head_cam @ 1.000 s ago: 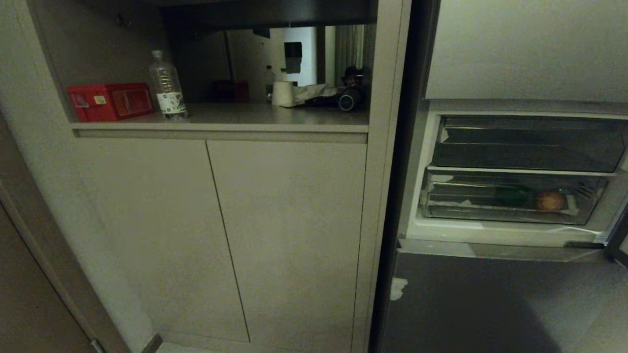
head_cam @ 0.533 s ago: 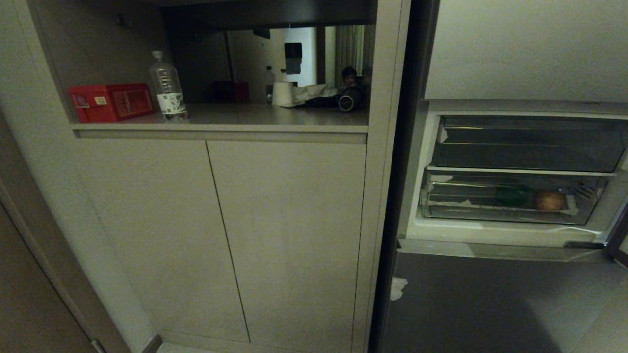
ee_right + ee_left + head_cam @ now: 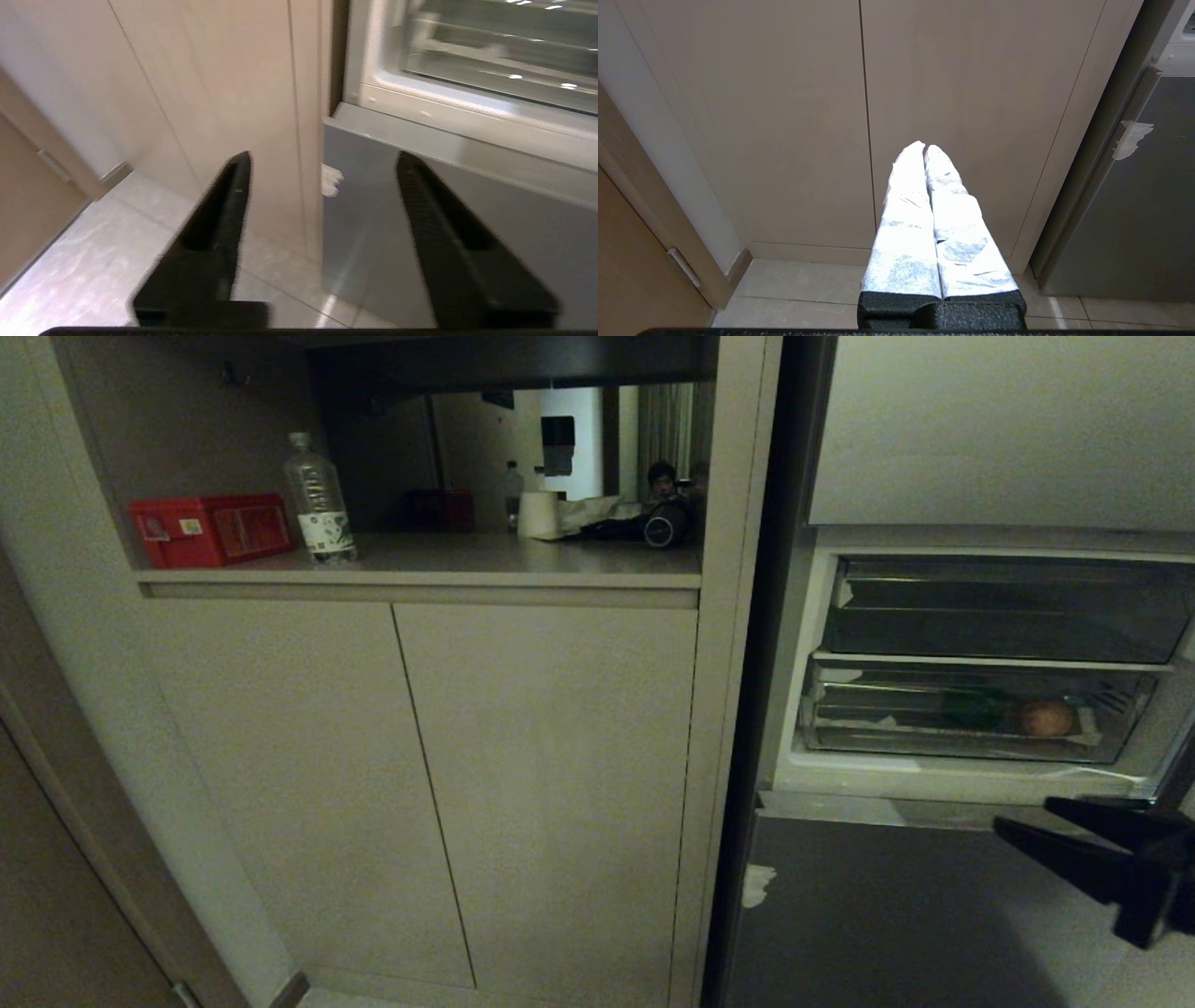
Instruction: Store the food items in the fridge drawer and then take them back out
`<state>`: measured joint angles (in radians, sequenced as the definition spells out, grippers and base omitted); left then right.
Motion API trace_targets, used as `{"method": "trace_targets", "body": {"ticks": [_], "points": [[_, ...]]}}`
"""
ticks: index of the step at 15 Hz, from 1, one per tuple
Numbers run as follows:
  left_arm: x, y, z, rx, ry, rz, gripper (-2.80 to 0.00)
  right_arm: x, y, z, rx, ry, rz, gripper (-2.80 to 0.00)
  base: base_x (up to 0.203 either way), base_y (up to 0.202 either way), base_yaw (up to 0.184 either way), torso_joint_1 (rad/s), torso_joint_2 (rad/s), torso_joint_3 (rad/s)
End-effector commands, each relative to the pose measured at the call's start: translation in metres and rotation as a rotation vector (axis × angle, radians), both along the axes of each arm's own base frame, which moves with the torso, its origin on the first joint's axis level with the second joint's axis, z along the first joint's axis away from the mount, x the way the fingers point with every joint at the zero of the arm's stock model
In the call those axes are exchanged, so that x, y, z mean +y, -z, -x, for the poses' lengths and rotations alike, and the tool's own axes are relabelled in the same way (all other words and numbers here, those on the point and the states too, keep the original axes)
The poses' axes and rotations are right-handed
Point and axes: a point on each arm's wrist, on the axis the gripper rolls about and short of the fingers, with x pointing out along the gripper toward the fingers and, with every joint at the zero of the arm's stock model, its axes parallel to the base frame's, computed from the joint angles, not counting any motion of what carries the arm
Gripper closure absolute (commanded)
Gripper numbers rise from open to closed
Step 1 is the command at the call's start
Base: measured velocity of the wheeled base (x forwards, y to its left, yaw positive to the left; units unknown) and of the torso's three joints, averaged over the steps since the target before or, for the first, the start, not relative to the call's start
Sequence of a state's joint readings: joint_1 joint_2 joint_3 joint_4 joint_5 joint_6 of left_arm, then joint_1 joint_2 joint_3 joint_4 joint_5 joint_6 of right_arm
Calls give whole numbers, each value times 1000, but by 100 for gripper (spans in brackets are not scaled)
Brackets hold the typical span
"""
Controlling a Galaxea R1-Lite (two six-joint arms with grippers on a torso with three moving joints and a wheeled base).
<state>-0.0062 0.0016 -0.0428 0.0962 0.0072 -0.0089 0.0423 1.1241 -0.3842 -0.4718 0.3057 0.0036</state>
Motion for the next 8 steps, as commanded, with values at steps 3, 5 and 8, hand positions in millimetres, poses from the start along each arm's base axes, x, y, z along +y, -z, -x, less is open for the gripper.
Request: {"method": "trace_targets", "body": {"ticks": [3, 5, 8], "points": [[0, 0, 0, 0, 0, 0, 0, 12, 51, -109, 65, 8, 13, -280, 0, 0, 0, 0, 0, 0], [0, 0, 0, 2, 0, 0, 0, 14, 59, -134, -9, 63, 28, -280, 0, 0, 0, 0, 0, 0], [0, 0, 0, 0, 0, 0, 0, 15, 62, -152, -67, 165, 54, -280, 0, 0, 0, 0, 0, 0]]}}
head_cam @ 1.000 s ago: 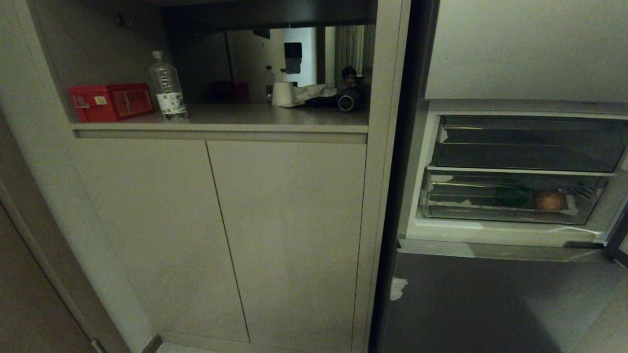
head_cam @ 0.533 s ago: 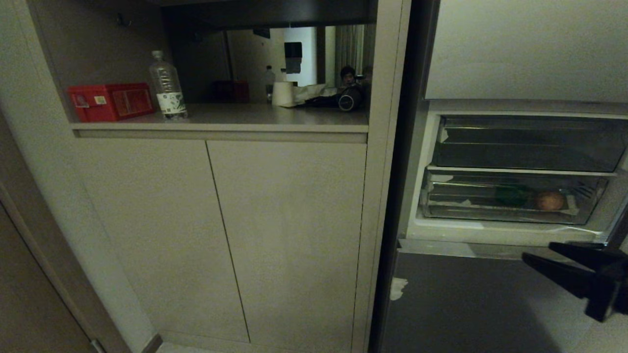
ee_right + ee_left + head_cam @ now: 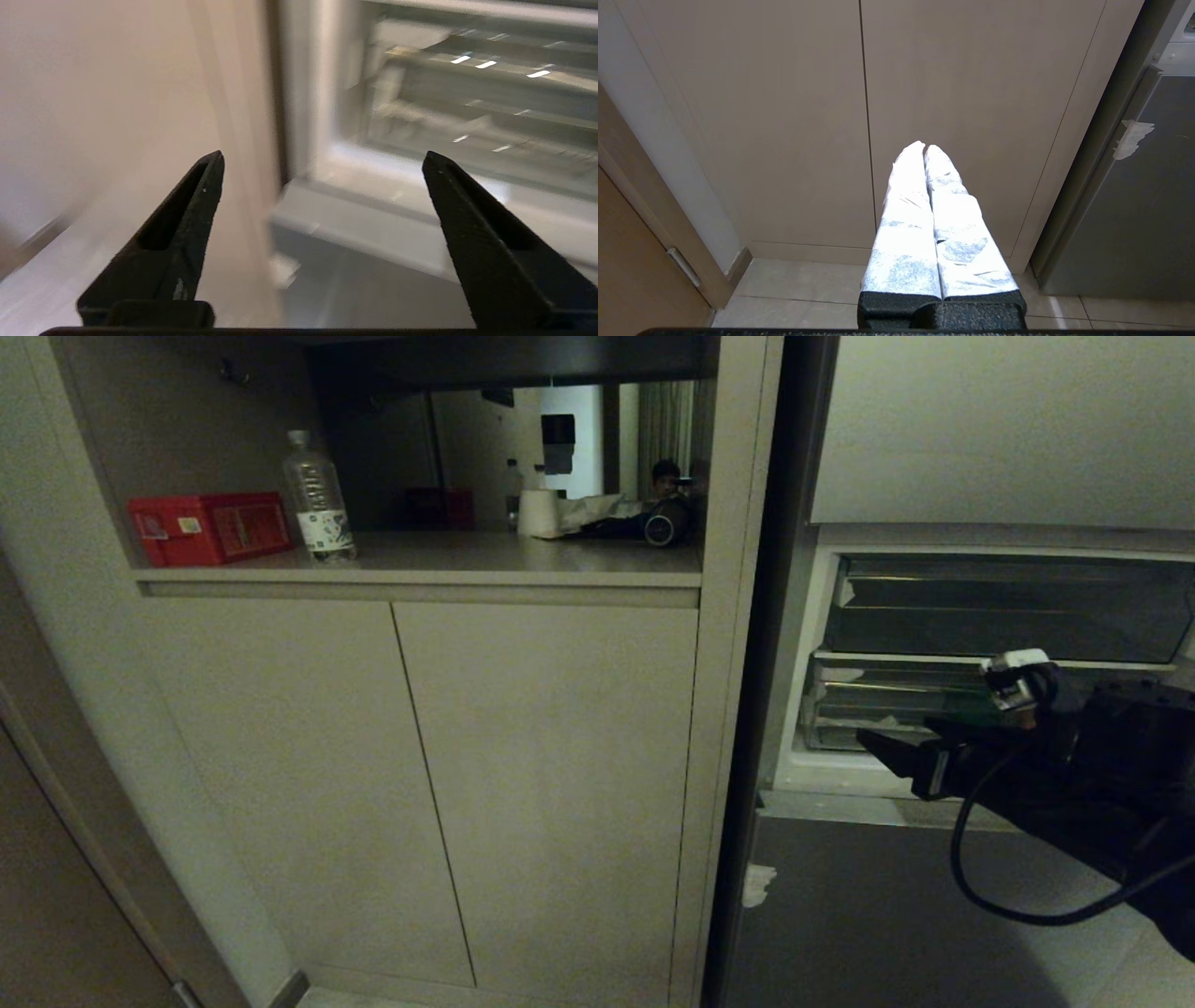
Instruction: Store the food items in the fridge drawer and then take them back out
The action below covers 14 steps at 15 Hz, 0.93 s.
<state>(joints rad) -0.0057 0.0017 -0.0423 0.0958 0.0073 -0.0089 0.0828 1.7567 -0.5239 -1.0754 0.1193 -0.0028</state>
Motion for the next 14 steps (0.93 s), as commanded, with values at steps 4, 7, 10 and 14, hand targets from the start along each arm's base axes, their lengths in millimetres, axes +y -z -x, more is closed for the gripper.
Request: {"method": "trace_targets", "body": {"ticks": [4, 7, 10, 14], "points": [[0, 0, 0, 0, 0, 0, 0, 3, 23, -25, 51, 43, 9, -280, 0, 0, 0, 0, 0, 0], [0, 0, 0, 0, 0, 0, 0, 5, 26, -45, 34, 65, 10, -280, 0, 0, 0, 0, 0, 0], [0, 0, 0, 0, 0, 0, 0, 8, 29, -64, 18, 85, 11, -280, 0, 0, 0, 0, 0, 0], [0, 0, 0, 0, 0, 0, 0, 13, 38, -77, 23, 130, 16, -280, 0, 0, 0, 0, 0, 0]]}}
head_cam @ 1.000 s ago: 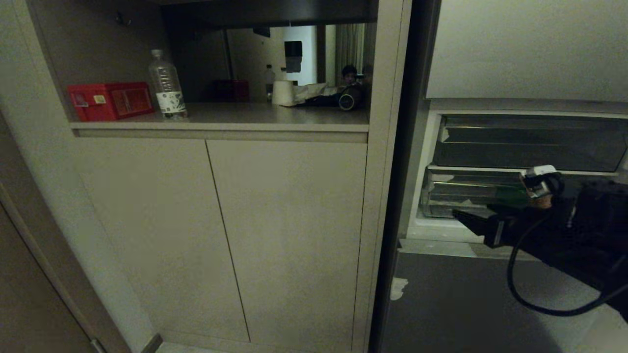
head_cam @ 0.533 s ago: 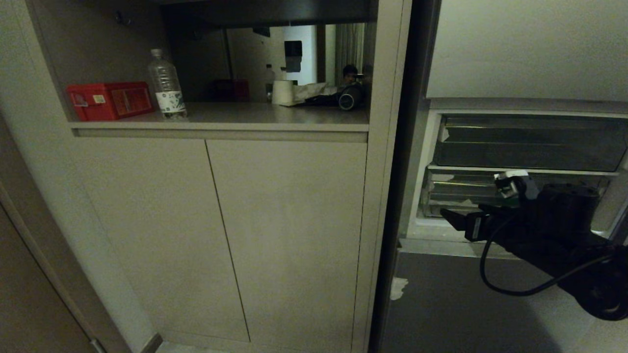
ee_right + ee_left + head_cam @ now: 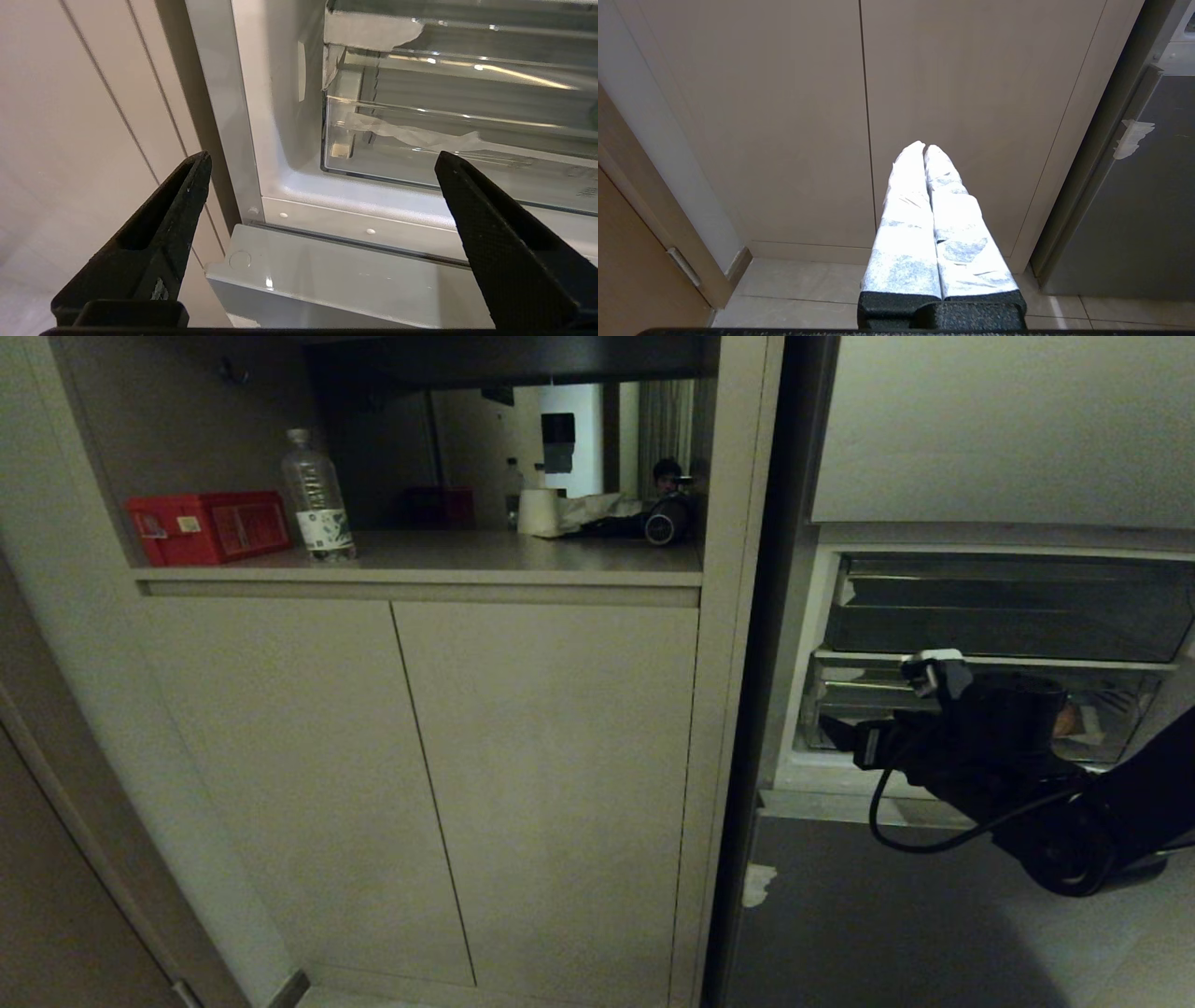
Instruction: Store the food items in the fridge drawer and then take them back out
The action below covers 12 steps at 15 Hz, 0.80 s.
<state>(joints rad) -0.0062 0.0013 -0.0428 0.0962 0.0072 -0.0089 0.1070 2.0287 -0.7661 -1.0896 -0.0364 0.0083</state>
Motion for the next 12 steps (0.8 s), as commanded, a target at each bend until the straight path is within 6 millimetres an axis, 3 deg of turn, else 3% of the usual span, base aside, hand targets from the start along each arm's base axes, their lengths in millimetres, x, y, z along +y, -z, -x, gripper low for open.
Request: {"method": "trace_targets", "body": {"ticks": [1, 12], "points": [[0, 0, 0, 1, 0, 0, 0, 2, 7, -6, 9, 3, 0, -280, 0, 0, 0, 0, 0, 0], [0, 0, 0, -1, 0, 0, 0, 5, 11, -31, -51, 100, 2, -280, 0, 0, 0, 0, 0, 0]]}}
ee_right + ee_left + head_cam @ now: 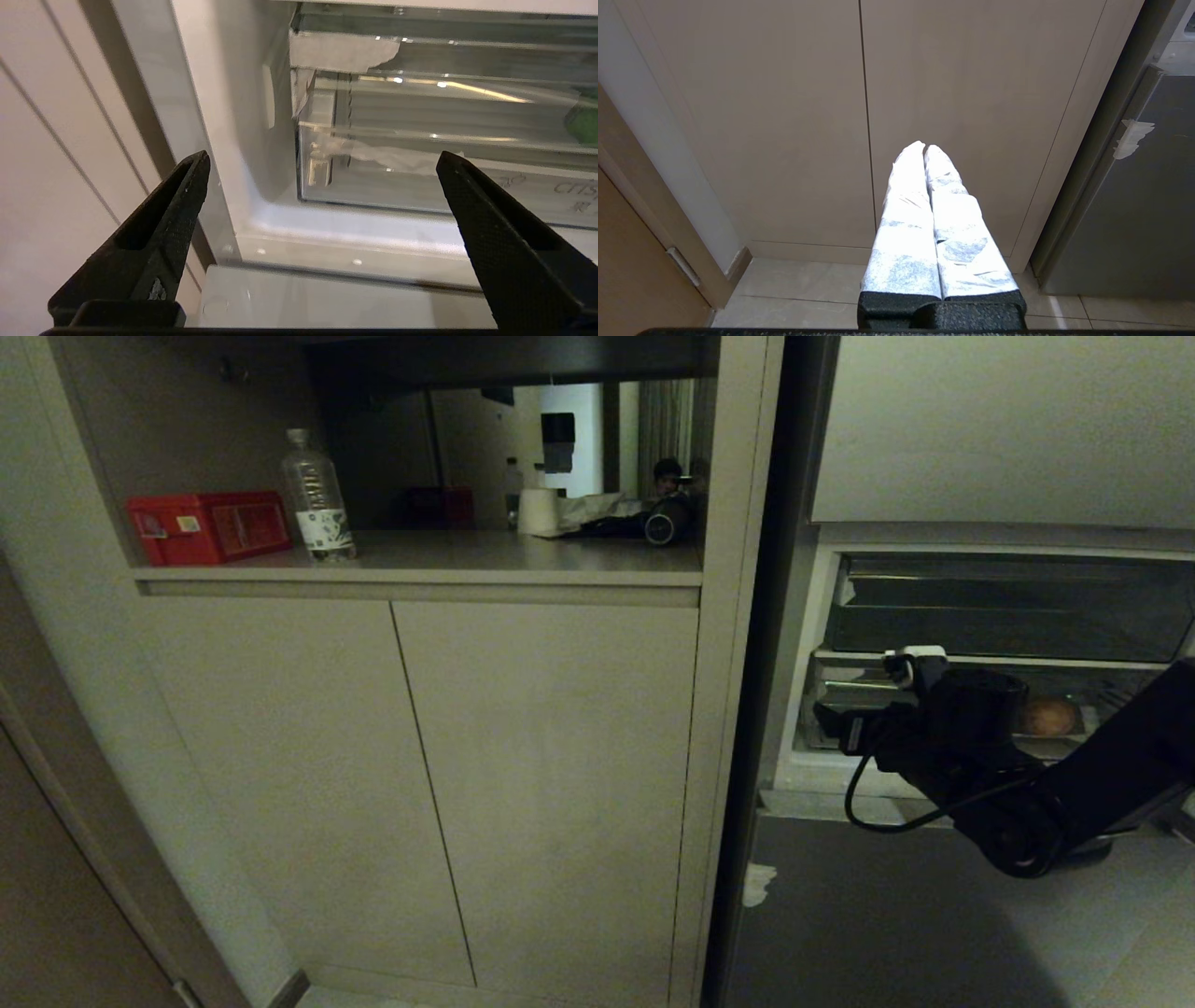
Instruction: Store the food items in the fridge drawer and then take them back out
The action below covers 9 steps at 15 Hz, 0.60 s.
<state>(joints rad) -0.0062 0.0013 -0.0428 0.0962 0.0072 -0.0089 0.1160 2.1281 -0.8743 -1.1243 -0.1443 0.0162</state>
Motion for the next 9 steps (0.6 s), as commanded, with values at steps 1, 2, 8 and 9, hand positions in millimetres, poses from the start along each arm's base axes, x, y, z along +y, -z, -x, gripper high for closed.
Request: {"method": "trace_targets", "body": {"ticks": [1, 2, 8, 9], "points": [[0, 0, 0, 1, 1, 0, 0, 1, 3, -6, -6, 0, -1, -280, 0, 0, 0, 0, 0, 0], [0, 0, 0, 1, 0, 0, 0, 3, 6, -8, -4, -3, -3, -280, 0, 0, 0, 0, 0, 0], [0, 0, 0, 1, 0, 0, 0, 5, 10, -21, -18, -1, -26, -280, 0, 0, 0, 0, 0, 0], [0, 0, 0, 1, 0, 0, 0, 5, 12, -22, -15, 0, -36, -280, 0, 0, 0, 0, 0, 0]]}}
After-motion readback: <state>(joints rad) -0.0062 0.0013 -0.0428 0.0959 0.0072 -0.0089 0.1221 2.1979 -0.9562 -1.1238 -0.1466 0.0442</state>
